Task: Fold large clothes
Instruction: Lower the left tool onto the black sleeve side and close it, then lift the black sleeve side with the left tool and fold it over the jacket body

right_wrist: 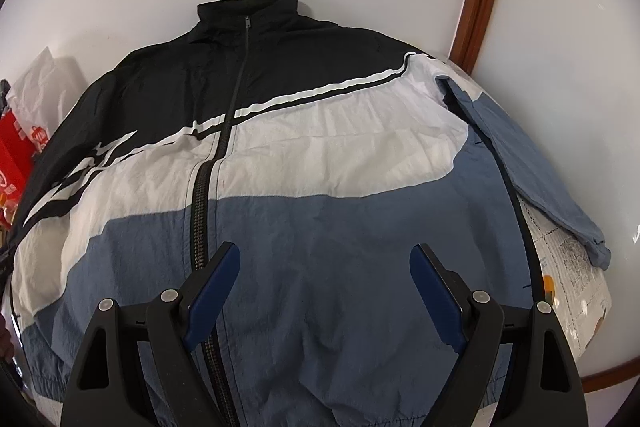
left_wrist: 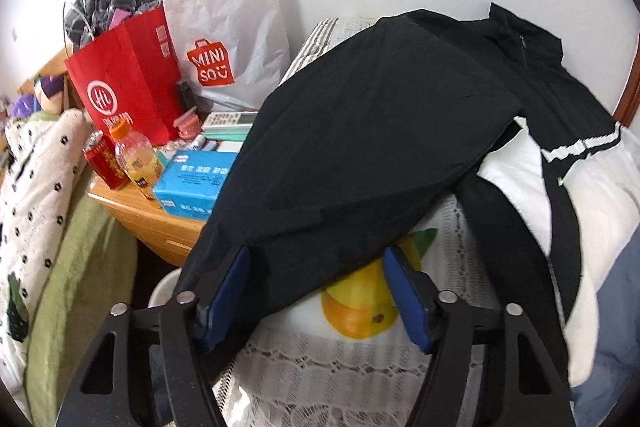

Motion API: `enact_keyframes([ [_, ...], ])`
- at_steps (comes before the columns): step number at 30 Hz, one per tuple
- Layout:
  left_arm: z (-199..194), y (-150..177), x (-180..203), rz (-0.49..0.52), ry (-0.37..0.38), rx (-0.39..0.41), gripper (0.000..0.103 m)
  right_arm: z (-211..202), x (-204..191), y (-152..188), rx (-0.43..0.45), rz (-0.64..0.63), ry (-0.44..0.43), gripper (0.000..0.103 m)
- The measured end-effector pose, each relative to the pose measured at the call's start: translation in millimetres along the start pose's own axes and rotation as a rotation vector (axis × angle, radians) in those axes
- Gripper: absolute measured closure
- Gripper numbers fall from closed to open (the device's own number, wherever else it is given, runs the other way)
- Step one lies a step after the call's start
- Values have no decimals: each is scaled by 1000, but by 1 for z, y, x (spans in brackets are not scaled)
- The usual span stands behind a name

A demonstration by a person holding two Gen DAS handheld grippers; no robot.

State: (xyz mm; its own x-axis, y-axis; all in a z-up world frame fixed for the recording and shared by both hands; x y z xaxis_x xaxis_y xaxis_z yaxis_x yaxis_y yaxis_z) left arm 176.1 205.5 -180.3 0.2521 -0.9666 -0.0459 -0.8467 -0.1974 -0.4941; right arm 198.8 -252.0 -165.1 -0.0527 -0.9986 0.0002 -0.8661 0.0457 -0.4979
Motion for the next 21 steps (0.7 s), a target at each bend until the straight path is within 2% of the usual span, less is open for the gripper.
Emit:
enact_keyframes([
  [2,0,-1,1,8,-7,9,45,1,0,-3,-2,4,4,17],
  [5,-1,-3,0,5,-23,17,68,2,0,-5,-5,6,5,17],
  [7,-2,-6,-2,-9,-29,20,88,2,-1,-6,-5,7,5,17],
  [9,-4,-8,-6,-24,-10,16,94,1,0,-7,-1,6,1,17],
  [14,-25,-18,-13,-84,41,52,97,-3,3,-14,18,4,-6,17],
  [21,-63,-45,1,-92,69,131,98,-14,16,-30,65,15,-38,17],
])
Point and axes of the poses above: each gripper's, at about its wrist camera, not at the fingertips, and z roughly the way its jaws point, x to its right, y to its underside, the point moved 1 cm from there along z, roughly the way its jaws point, and after that the axes turned 9 degrees about -x, right-handed, at the moved point
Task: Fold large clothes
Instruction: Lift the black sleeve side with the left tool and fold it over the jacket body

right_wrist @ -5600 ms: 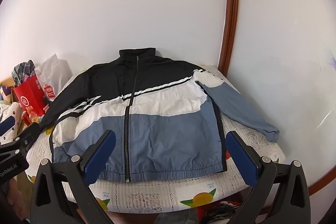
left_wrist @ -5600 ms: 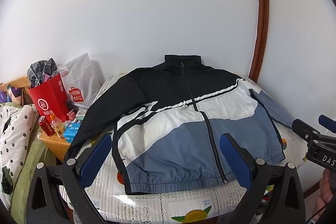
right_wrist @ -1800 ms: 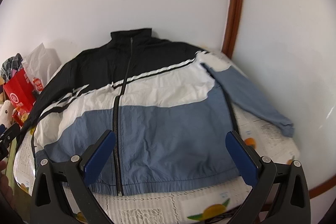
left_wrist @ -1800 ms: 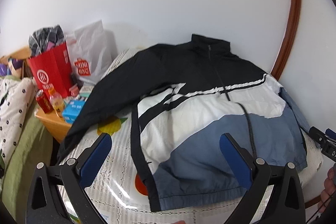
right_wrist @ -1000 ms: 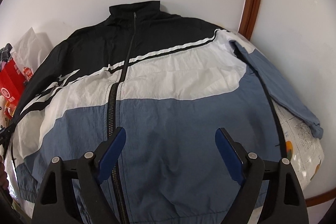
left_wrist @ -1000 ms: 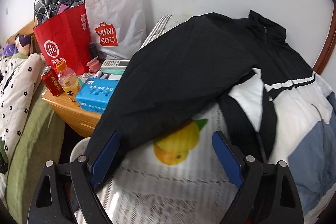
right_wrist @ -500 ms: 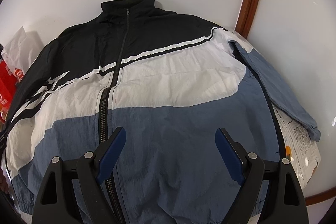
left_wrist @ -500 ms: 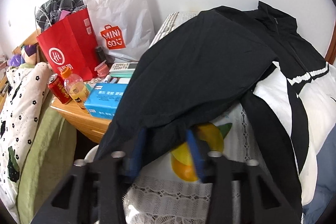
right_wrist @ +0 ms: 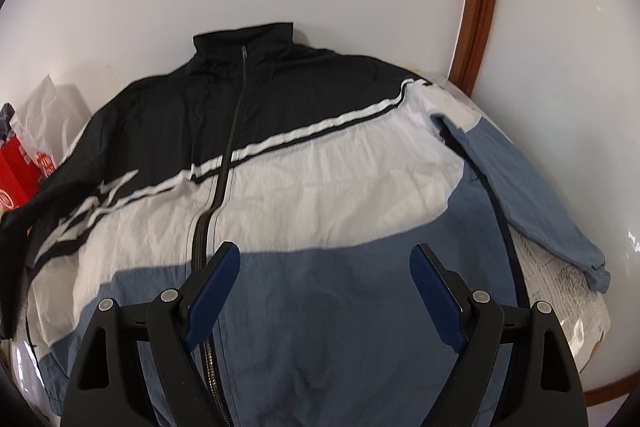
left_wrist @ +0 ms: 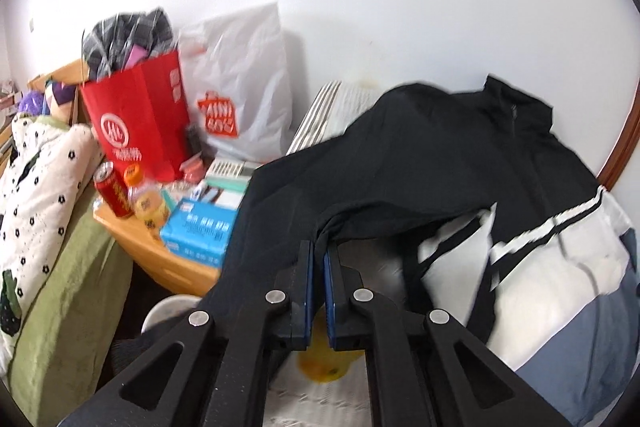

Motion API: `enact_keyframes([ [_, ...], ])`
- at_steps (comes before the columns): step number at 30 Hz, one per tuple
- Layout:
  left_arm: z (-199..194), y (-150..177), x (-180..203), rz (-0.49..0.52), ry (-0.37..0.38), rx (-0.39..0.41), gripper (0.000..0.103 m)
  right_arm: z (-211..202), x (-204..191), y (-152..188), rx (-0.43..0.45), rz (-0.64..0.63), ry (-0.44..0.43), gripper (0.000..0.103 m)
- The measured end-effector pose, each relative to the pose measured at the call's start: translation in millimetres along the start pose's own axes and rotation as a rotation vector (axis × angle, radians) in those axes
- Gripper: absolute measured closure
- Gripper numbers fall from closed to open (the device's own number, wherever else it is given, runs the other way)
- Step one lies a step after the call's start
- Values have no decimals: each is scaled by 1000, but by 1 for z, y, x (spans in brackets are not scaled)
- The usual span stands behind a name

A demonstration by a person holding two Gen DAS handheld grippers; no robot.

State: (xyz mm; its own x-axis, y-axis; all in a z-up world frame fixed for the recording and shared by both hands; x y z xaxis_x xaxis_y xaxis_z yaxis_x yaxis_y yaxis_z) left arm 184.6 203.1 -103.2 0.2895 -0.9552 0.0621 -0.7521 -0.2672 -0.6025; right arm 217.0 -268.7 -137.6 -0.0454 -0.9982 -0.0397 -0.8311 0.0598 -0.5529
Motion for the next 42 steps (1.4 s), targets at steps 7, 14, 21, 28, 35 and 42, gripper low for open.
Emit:
enact_keyframes([
  [7,-22,-30,54,48,64,51,98,-3,13,-8,15,-9,-40,17],
  [14,-28,-45,124,141,129,49,98,-4,30,-8,48,-34,-57,17],
  [21,-17,-46,187,222,167,15,98,8,56,-7,35,-18,-70,17],
  [28,8,-39,223,259,176,-48,98,23,83,-4,21,9,-60,17],
  [35,23,-32,243,291,174,-87,96,36,96,1,-10,38,-51,17],
  [42,10,-27,230,283,205,-95,61,23,85,0,6,4,-56,17],
])
Point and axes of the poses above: each gripper's, at about its wrist camera, not at the fingertips, and z roughly the way its jaws point, x to its right, y to its underside, the point moved 1 cm from there along z, roughly the way its jaws point, and after that the axes turned 9 degrees about -x, right-handed, at the moved point
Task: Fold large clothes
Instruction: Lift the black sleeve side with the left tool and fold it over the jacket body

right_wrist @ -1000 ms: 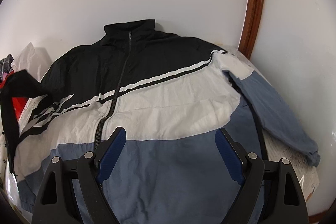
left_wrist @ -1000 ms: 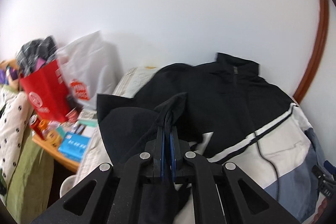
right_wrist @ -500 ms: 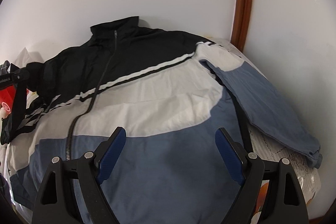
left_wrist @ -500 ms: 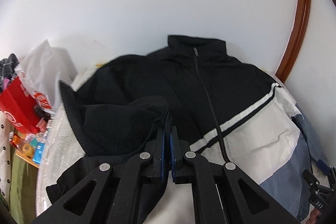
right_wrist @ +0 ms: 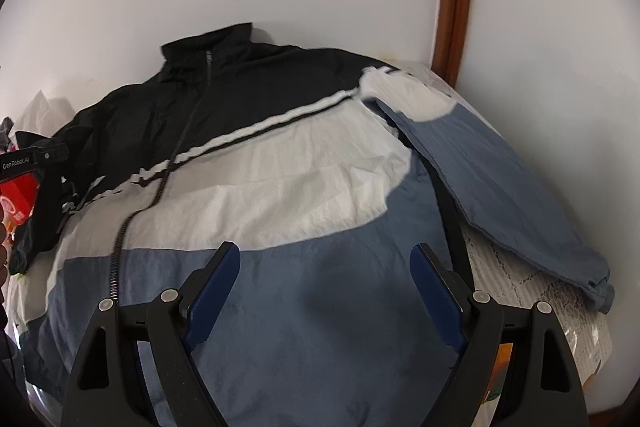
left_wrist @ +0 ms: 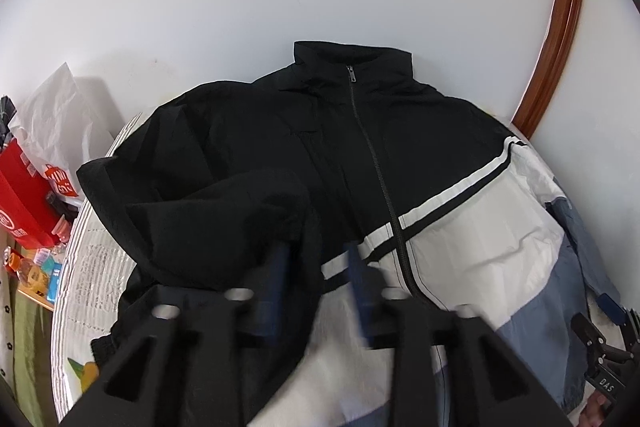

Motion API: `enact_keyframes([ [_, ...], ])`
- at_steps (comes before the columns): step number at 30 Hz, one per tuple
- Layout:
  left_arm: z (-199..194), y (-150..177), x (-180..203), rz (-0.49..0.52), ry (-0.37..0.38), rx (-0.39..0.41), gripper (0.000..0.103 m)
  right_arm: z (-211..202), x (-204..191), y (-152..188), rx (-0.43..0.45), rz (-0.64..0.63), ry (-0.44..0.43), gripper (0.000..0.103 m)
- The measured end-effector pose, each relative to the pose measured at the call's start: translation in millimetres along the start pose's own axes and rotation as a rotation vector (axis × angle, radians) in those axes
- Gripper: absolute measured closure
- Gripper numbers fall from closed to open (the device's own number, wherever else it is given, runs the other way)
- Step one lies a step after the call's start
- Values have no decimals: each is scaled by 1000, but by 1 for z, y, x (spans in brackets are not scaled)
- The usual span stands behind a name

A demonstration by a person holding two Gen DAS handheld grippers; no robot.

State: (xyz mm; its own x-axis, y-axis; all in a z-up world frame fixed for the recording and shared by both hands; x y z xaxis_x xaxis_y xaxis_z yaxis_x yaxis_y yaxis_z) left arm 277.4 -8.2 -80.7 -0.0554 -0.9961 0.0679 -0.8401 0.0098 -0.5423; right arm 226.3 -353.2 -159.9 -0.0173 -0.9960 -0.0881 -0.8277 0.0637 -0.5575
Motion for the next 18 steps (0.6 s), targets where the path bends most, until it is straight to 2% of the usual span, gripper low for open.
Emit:
enact_keyframes([
  [1,-5,2,-3,-3,2,11,53,-4,-5,-1,7,-11,-6,17],
  [3,-17,8,-10,-5,-11,38,49,-11,-16,-3,21,-32,-25,17],
  [6,-33,18,-28,-7,-25,60,46,-21,-40,-8,38,-85,-56,18],
  [8,-42,24,-43,-29,-25,69,43,-27,-60,-13,48,-129,-84,30],
  [9,-44,26,-49,-39,-25,71,40,-28,-70,-15,43,-149,-91,31],
  [15,-63,54,-106,-133,-6,74,36,-39,-144,-21,59,-292,-146,32],
  [18,-65,71,-135,-179,-34,60,34,-45,-183,-19,66,-358,-201,31],
])
Point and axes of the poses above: each gripper's, at about its wrist camera, not at the fingertips, and z roughly the way its jaws point, x to its right, y to its underside, the point moved 1 cm from there along z, roughly the way its jaws point, and after that the axes turned 9 degrees about -x, right-handed, at the moved point
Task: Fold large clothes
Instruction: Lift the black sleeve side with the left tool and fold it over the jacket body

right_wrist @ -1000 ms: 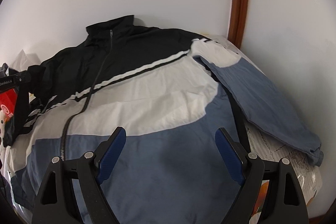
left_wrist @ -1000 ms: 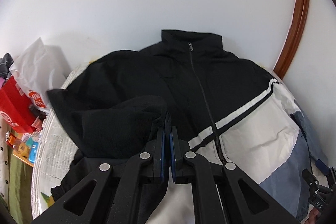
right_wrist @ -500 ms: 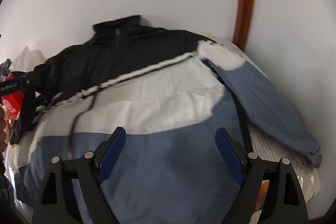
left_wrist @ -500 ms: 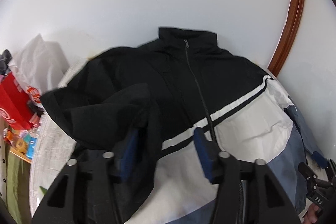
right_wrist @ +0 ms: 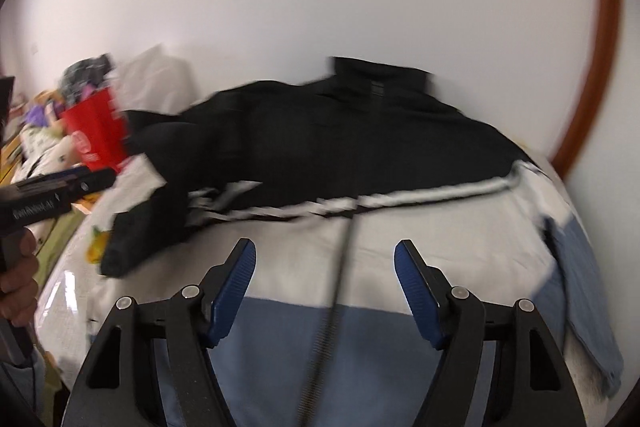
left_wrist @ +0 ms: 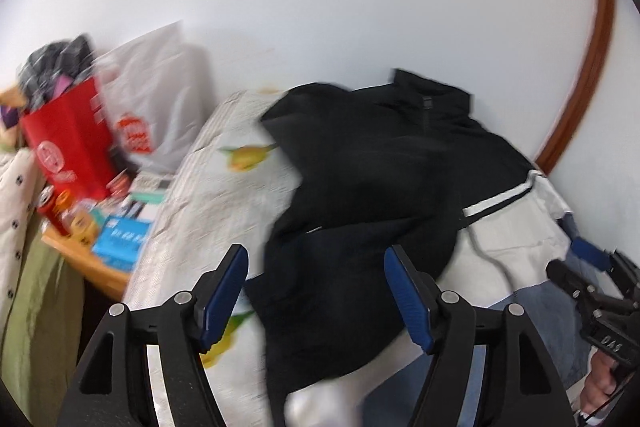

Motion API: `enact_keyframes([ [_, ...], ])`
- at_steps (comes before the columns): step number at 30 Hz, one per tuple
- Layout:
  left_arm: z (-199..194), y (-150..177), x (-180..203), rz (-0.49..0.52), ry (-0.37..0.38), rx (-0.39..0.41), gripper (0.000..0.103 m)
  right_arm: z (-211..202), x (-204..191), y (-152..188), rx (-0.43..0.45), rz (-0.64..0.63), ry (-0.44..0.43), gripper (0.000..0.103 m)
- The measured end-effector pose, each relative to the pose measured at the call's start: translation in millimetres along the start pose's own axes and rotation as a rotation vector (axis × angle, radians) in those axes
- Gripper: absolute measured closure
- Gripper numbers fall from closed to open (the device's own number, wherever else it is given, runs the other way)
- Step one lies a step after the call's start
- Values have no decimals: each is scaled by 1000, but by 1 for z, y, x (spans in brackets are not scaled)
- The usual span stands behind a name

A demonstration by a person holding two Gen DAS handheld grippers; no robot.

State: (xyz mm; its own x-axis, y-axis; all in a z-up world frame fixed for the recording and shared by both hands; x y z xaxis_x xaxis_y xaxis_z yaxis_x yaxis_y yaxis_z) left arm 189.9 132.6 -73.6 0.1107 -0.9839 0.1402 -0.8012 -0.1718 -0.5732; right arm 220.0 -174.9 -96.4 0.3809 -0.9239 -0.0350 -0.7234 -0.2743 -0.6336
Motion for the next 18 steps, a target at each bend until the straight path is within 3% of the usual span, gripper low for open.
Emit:
enact_keyframes([
  [6,11,36,-46,-56,-1,-65,34,22,-55,-18,-12,-54,-129,27],
  [10,19,59,-60,-62,44,-99,34,50,-63,-28,-54,-6,-187,27],
  [13,27,69,-60,-59,85,-114,34,71,-62,-36,-99,54,-294,28],
  [15,33,75,-58,-48,104,-127,34,85,-63,-42,-114,86,-355,41],
  [17,41,80,-53,-41,111,-143,34,102,-65,-49,-153,105,-370,81],
  [18,45,83,-52,-39,113,-152,34,108,-66,-51,-169,107,-385,91],
])
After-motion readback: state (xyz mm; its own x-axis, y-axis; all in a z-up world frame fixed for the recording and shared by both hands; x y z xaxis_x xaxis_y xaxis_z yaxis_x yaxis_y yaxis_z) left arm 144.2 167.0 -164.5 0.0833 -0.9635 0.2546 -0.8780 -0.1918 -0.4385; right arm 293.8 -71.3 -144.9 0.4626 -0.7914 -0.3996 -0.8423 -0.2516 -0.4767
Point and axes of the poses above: each gripper's, at about its wrist camera, not at the fingertips, and z roughly the way its jaws point, x to its right, y to its underside, the point moved 1 cm from there along z, roughly the way its jaws point, and after that the axes turned 9 degrees about -x, right-handed, at the moved point
